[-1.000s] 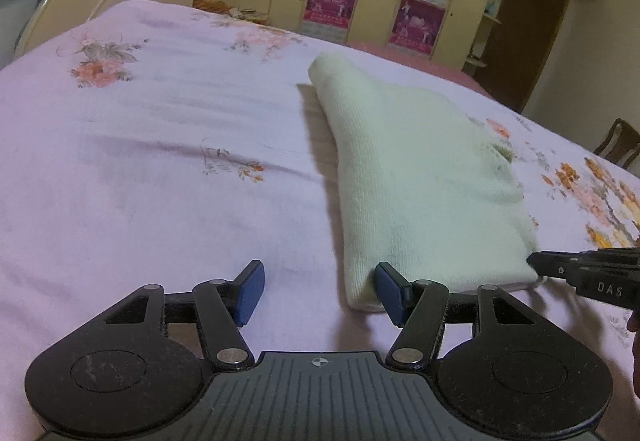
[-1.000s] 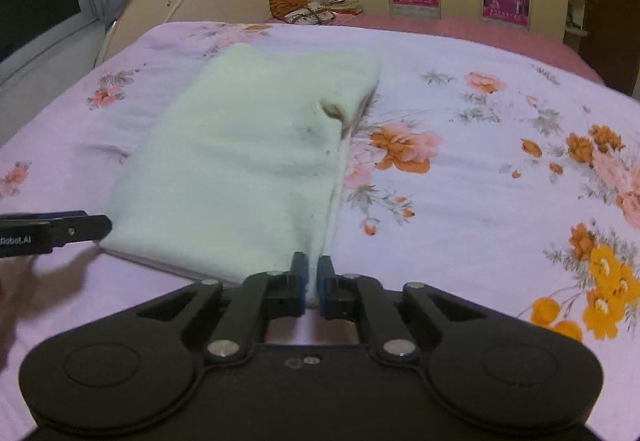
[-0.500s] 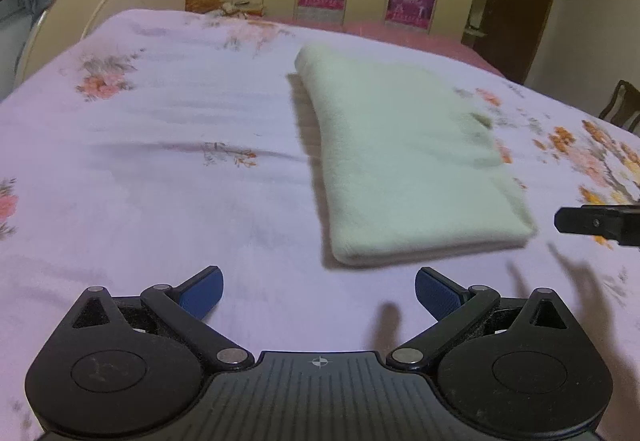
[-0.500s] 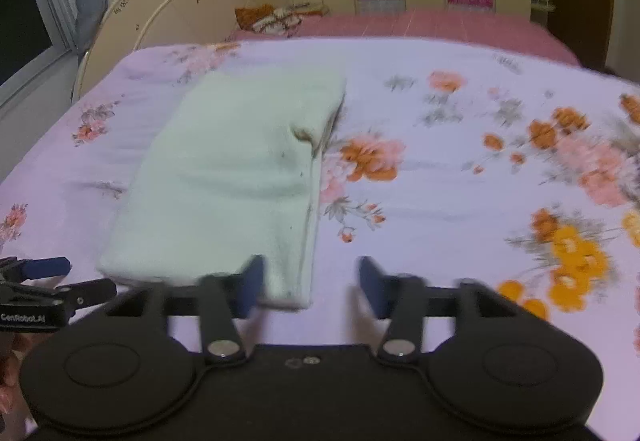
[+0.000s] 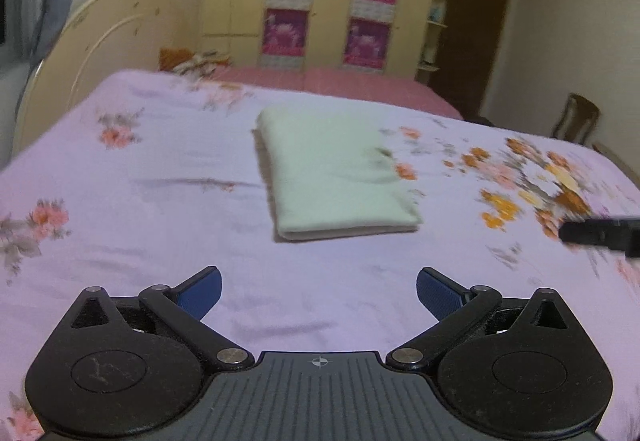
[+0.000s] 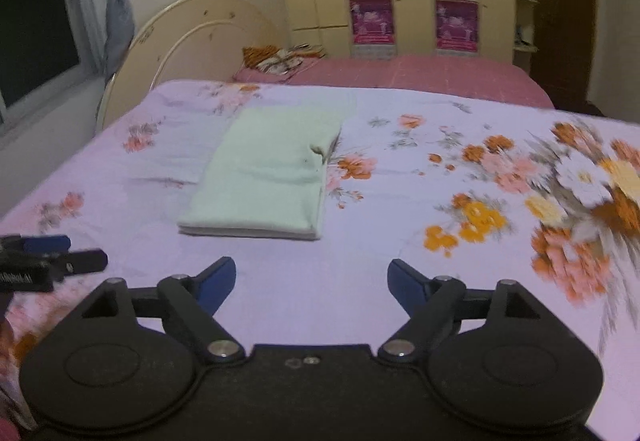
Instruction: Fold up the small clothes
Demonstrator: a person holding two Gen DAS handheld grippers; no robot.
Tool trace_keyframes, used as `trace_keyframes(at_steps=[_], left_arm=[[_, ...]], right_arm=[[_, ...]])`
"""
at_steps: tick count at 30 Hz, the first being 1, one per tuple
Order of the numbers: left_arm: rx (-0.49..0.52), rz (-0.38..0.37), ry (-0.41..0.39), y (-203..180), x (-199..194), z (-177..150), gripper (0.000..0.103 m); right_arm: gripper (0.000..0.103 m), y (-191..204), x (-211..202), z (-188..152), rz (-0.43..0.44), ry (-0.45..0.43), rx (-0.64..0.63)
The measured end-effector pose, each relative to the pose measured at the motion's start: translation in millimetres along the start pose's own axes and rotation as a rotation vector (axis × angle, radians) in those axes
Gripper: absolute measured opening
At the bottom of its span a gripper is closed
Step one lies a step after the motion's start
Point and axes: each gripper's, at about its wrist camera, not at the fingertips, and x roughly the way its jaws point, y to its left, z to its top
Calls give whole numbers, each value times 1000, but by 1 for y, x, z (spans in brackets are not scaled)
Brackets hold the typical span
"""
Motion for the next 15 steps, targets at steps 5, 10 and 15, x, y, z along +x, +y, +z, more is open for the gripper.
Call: trace_keyframes(at_steps=[5,10,15], left_arm=[[61,-14,-57,-23,-42,-8,102],[14,-38,-99,-29,-71,-12,102],[-9,-28,-123,-35,-90,-17,102]], right_arm=[[83,20,-40,-14,-67,-77,16],[84,34,-62,-34,-123,-106,1],[84,39,-78,-44,-135,-129,27]])
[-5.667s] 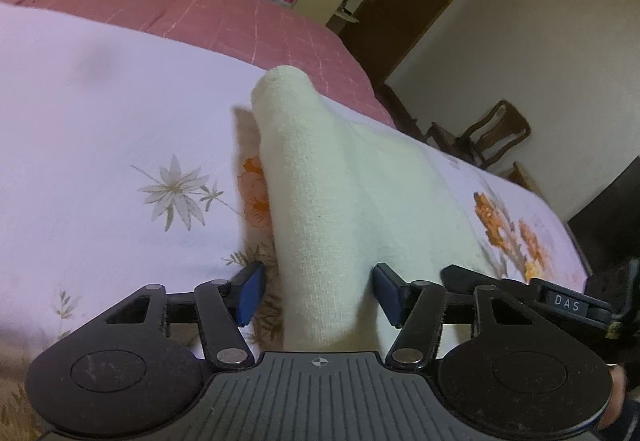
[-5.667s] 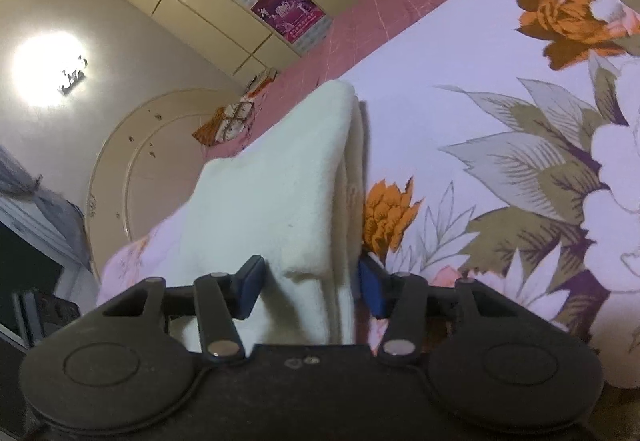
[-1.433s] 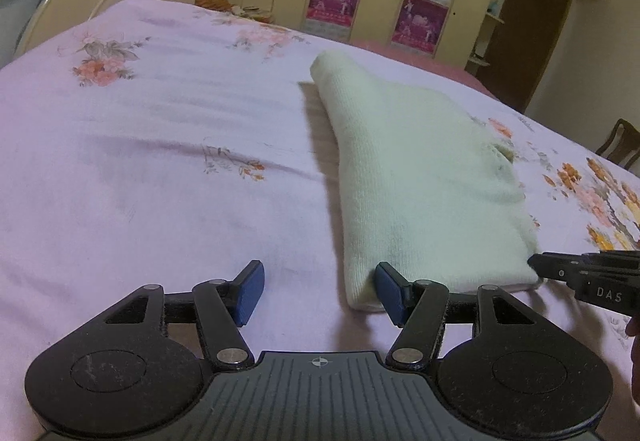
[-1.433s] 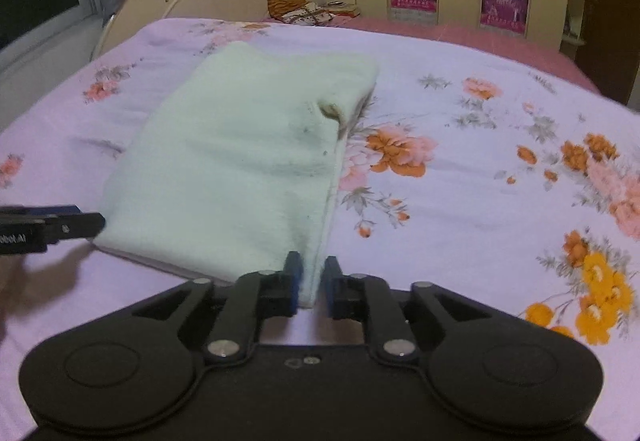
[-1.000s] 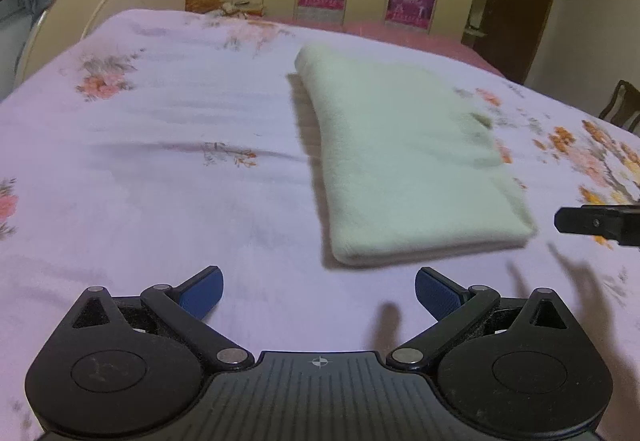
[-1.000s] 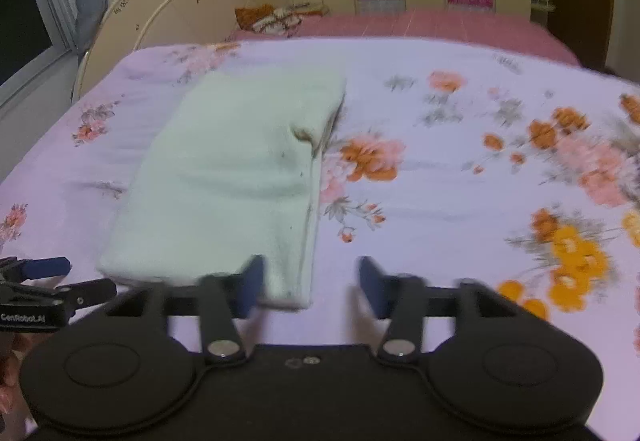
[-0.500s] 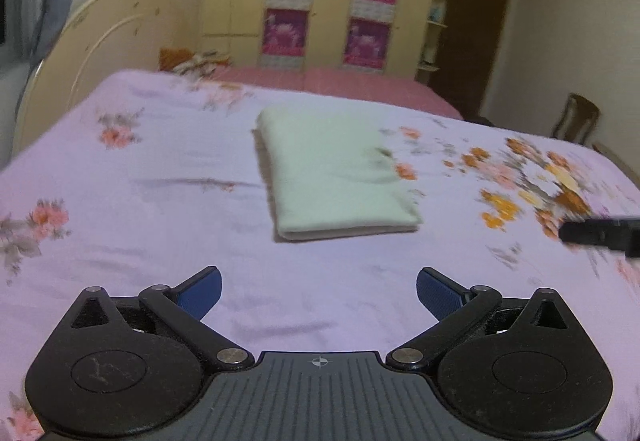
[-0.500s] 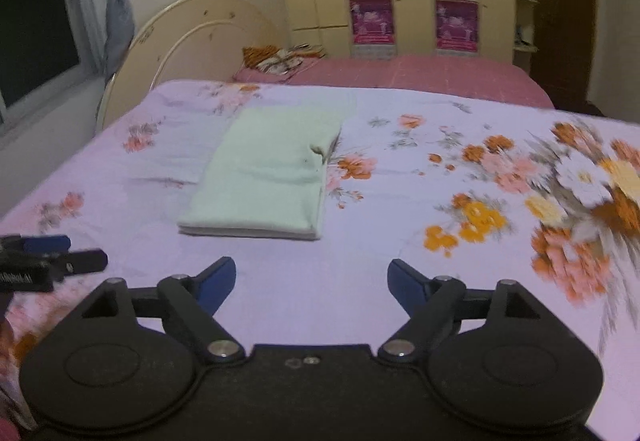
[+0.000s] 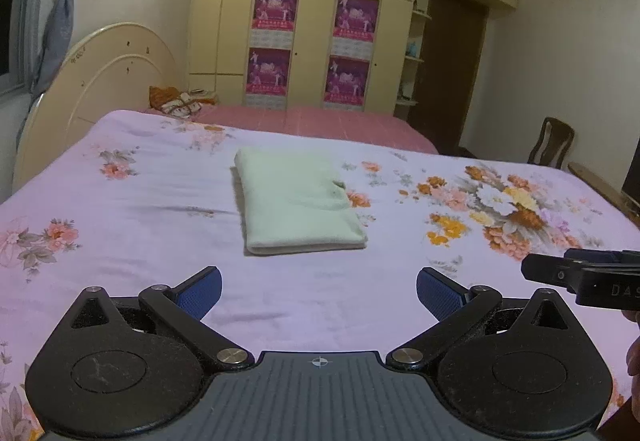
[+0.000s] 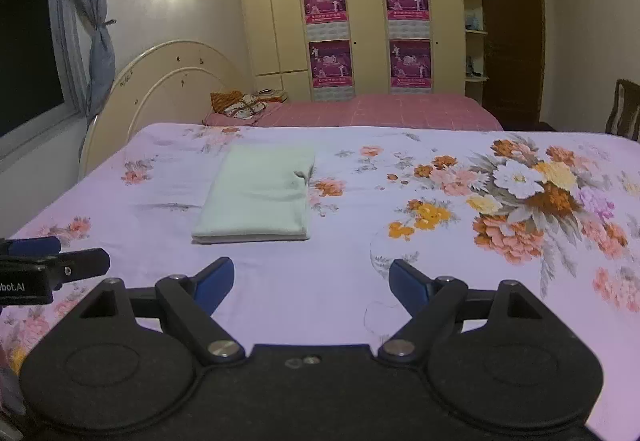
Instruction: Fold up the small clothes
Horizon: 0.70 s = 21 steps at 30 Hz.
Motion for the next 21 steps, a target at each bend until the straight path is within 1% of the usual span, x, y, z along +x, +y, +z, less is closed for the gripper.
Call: trace_keyframes(at_steps=[7,21], left_arm=[[-1,1,-6,-8,-10,-10,102],[4,3,-1,-14,-7,-11,102]], right_arm=[[84,11,-13,-5,17,-36,-23],[84,16,-14,-12,18,-25,-18]])
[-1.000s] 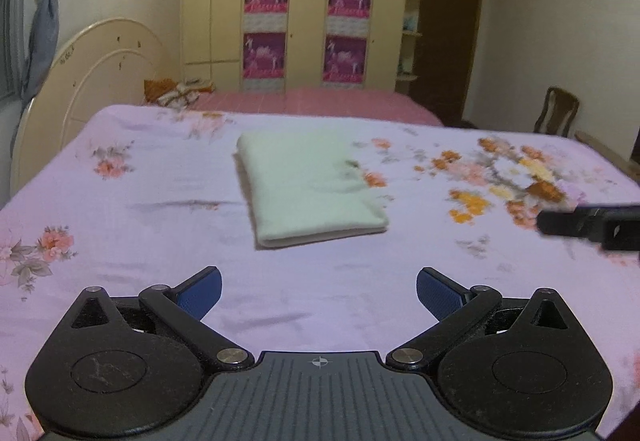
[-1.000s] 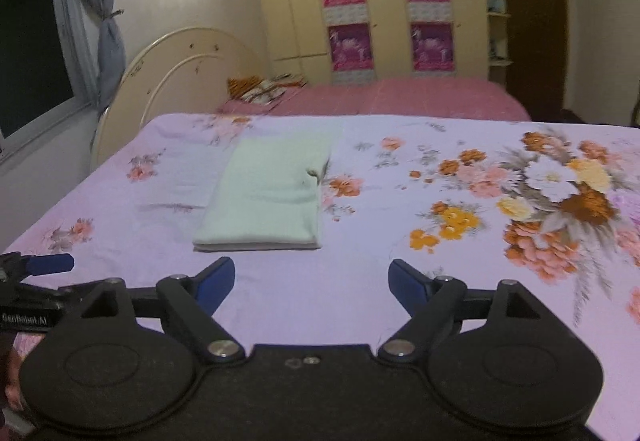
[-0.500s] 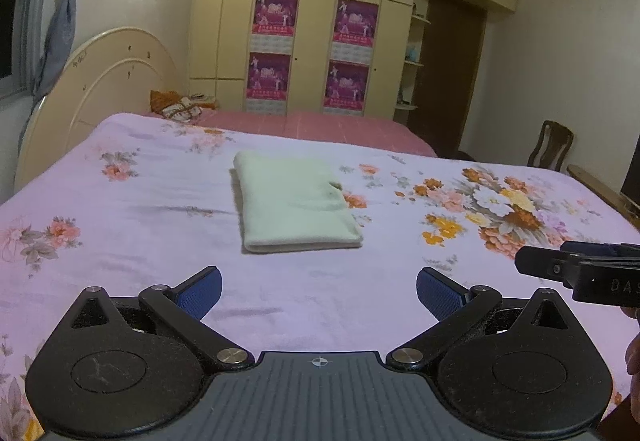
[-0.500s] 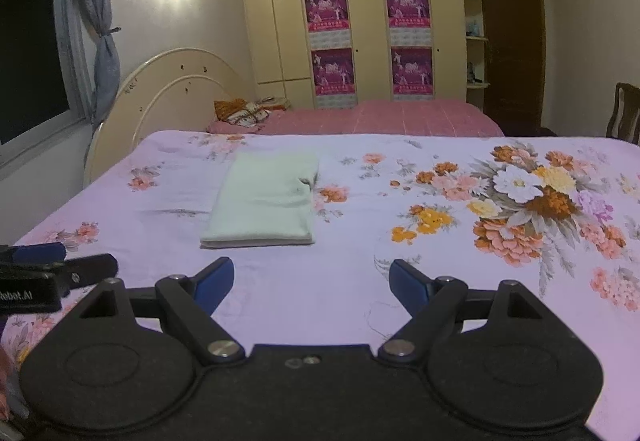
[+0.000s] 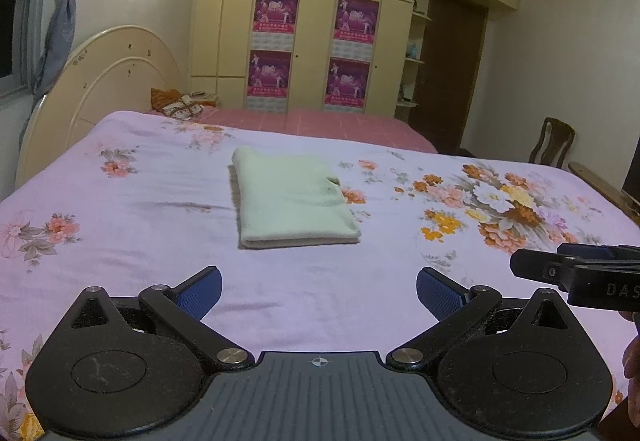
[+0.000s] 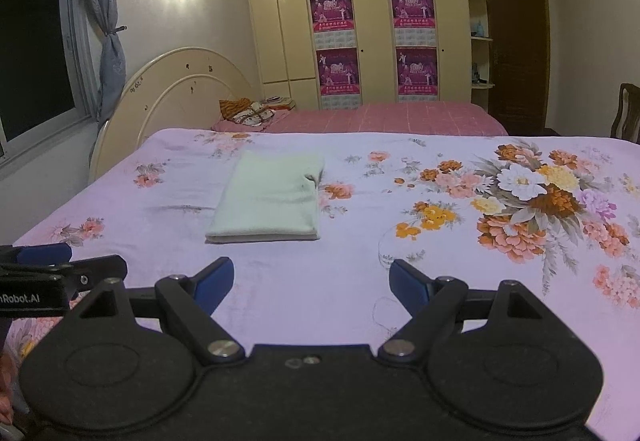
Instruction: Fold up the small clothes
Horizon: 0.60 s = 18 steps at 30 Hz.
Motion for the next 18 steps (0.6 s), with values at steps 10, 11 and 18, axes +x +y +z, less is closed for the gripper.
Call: trace_keyframes(at_steps=[10,11,18], left_arm=[[7,-5,4,-7,3,0,102],[8,-4,2,-8,3,0,102],[9,-8,2,-7,3,1,102]], right_arm=[[84,-8,2,-2,-9,0,15],[84,-8,2,-2,-9,0,15],[84,-10,0,-2,-13,-3,15]])
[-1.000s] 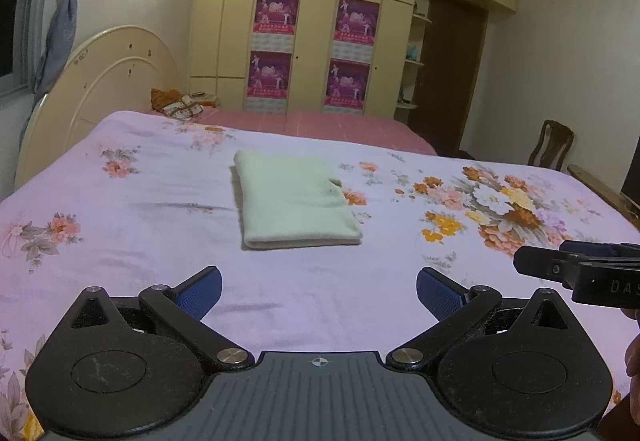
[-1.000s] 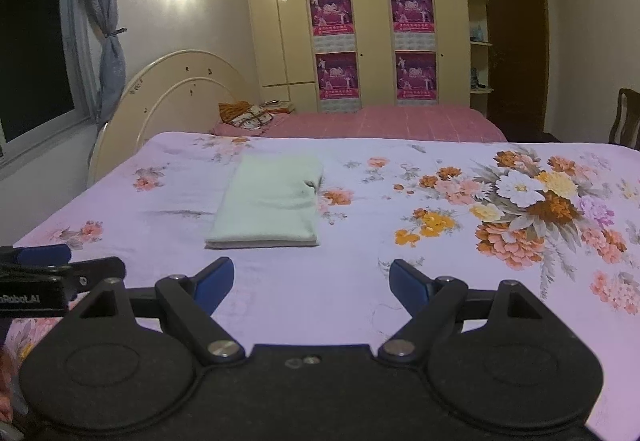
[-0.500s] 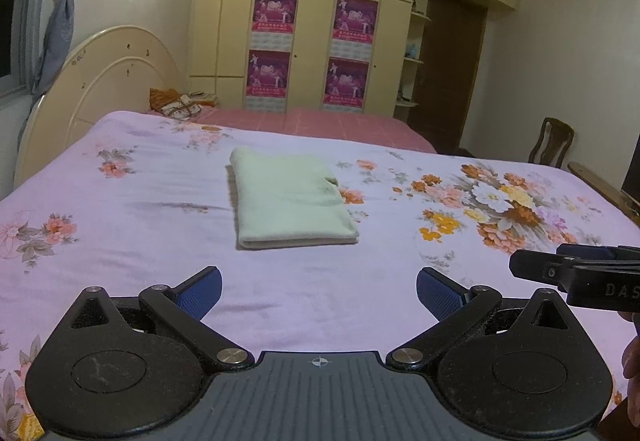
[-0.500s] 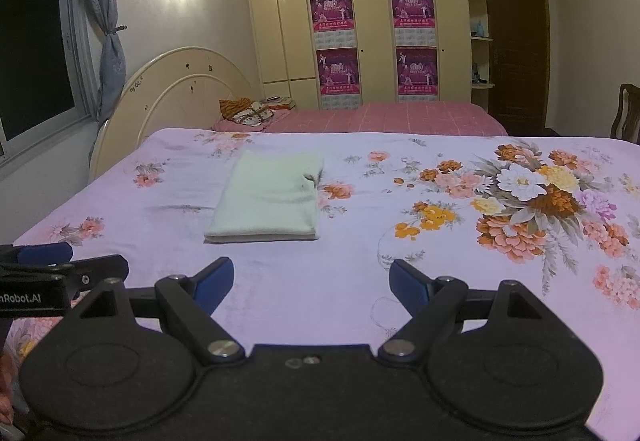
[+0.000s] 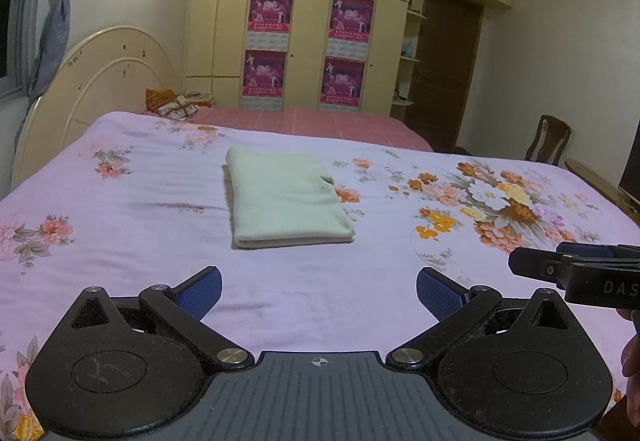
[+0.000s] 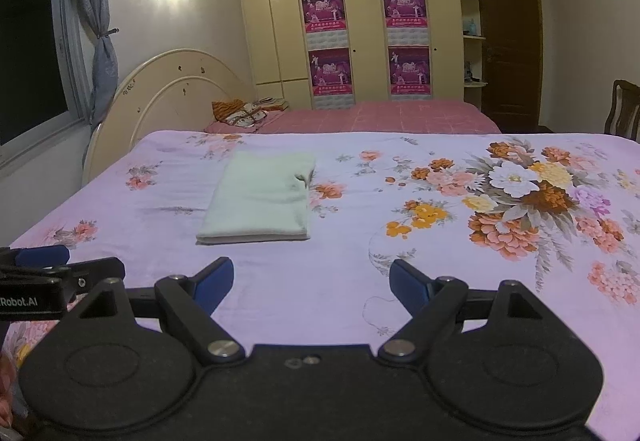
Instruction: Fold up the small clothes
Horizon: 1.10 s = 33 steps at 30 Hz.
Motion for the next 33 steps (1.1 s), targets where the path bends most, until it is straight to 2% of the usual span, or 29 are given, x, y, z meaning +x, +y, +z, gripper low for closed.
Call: trace_keyframes(at_steps=[33], left_arm=[[-8,-7,-8,1,2,1,102]], right_arm=[[84,3,-1,-1,-8,7,-6]])
